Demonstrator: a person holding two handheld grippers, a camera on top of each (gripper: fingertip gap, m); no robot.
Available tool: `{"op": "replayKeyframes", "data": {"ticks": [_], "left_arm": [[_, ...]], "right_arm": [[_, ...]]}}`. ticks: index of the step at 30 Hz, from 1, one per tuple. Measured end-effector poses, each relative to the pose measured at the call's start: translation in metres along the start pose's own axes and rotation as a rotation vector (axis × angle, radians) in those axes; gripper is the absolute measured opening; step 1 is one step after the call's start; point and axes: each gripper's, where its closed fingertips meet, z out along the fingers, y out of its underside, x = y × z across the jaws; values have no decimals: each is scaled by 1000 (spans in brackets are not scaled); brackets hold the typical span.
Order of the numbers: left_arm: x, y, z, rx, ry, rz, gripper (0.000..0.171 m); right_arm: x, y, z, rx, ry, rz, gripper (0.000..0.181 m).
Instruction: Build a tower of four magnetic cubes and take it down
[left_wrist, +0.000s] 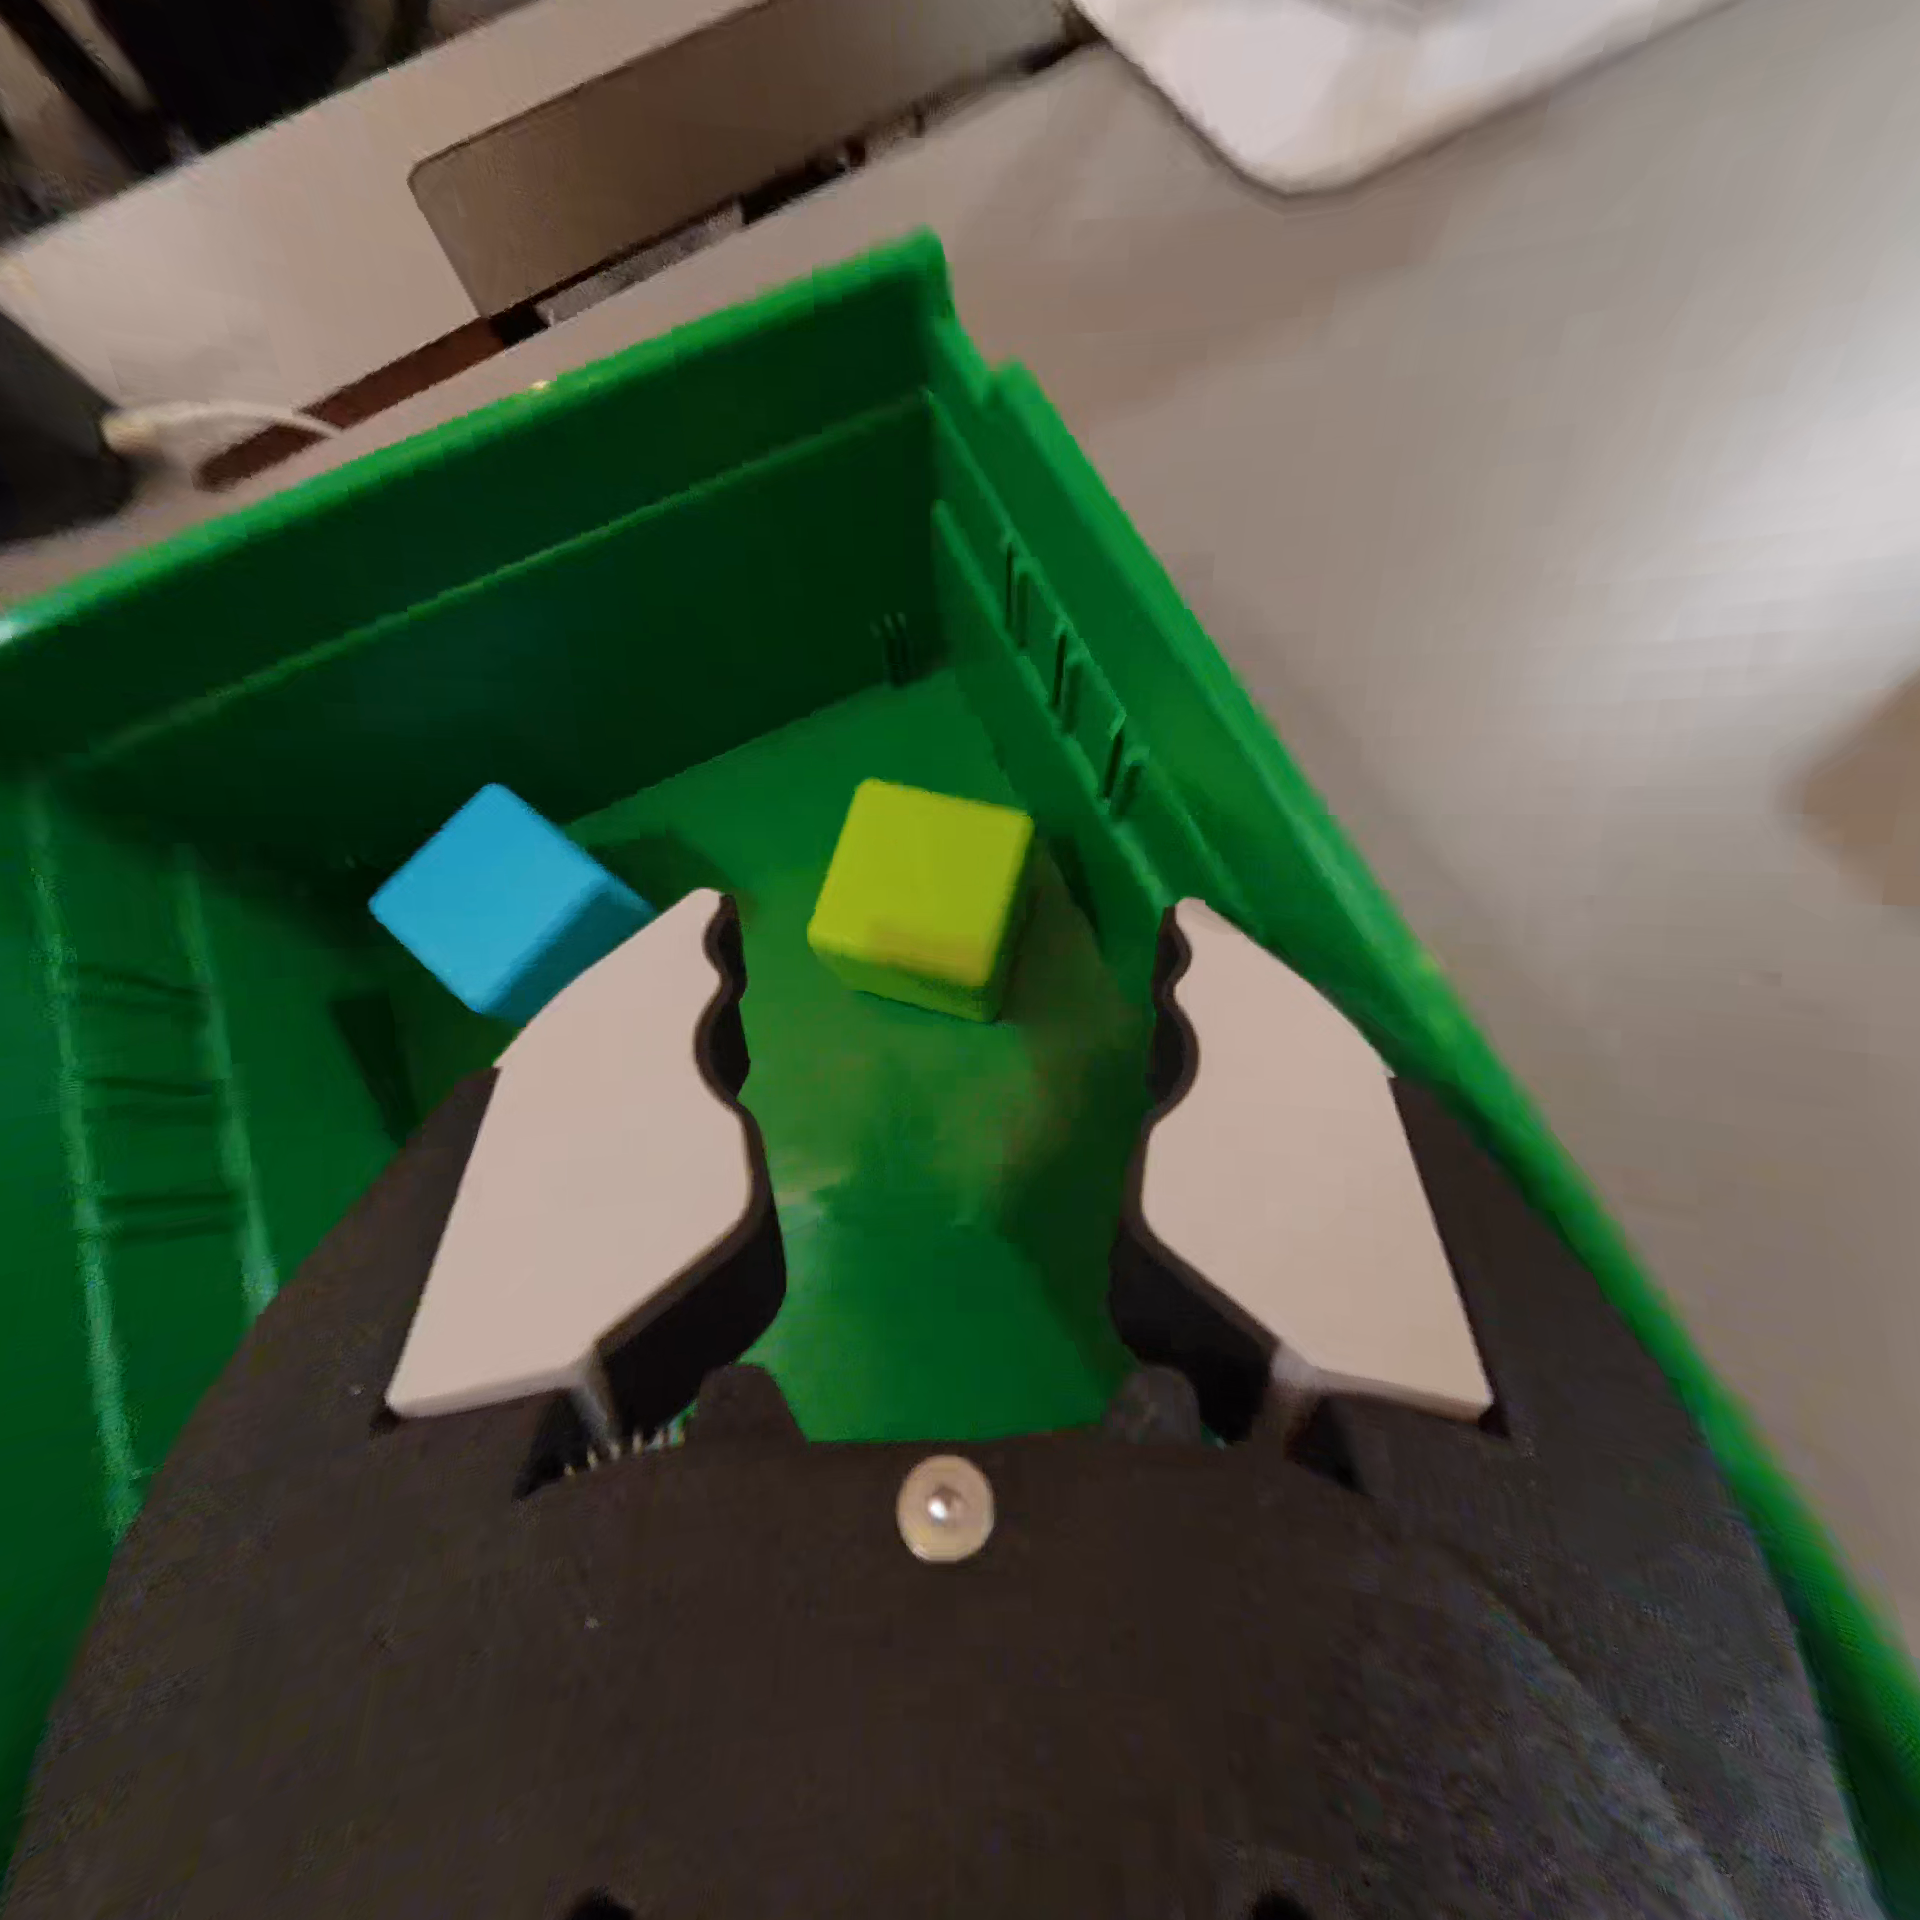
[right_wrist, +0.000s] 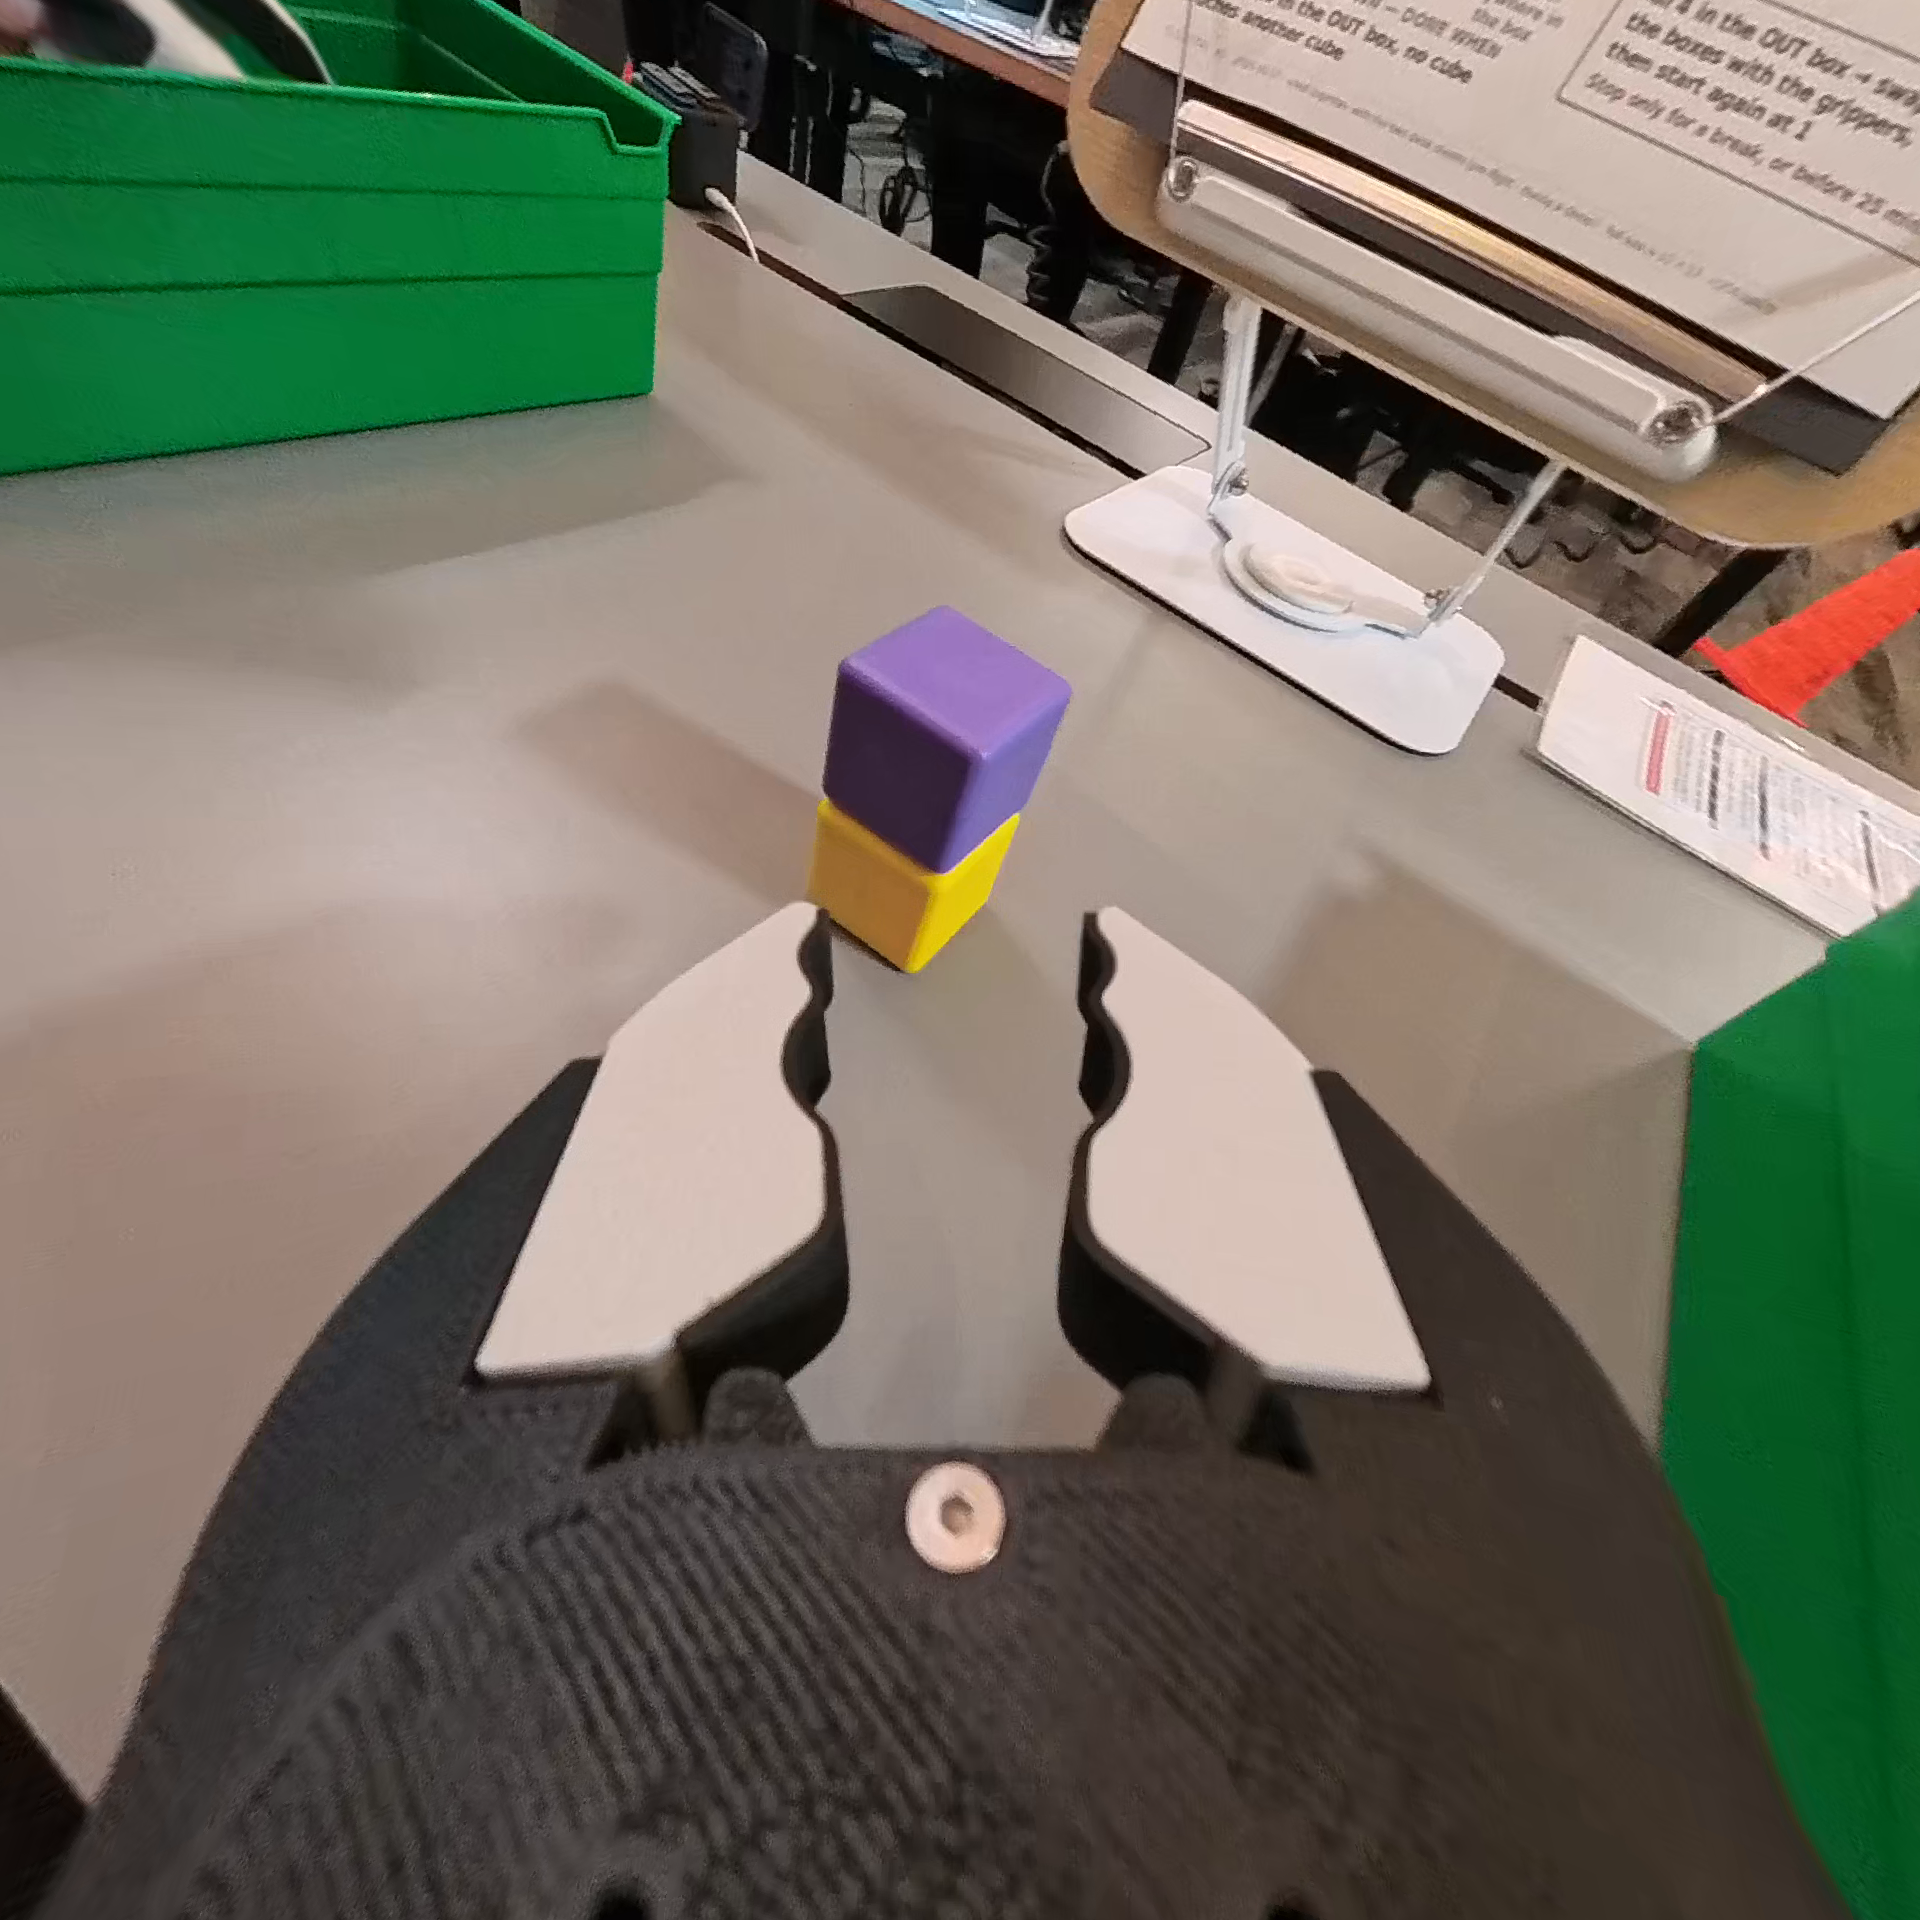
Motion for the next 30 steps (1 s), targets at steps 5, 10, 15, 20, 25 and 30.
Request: {"op": "replayKeyframes", "data": {"ticks": [5, 10, 15, 20, 25, 30], "left_arm": [[-3, 23, 15, -75, 47, 153, 77], [-3, 23, 28, -72, 114, 128, 77], [-9, 33, 36, -126, 138, 59, 48], [1, 17, 20, -70, 233, 38, 46], [-3, -26, -21, 80, 198, 60, 46], [19, -89, -72, 303, 215, 102, 46]], "right_arm": [[11, 6, -11, -9, 46, 16, 46], [16, 13, -17, -27, 75, 22, 46], [20, 16, -21, -33, 92, 27, 46], [20, 16, -21, -35, 91, 29, 46], [19, 16, -21, -34, 87, 25, 46], [19, 16, -21, -33, 89, 25, 46]]}}
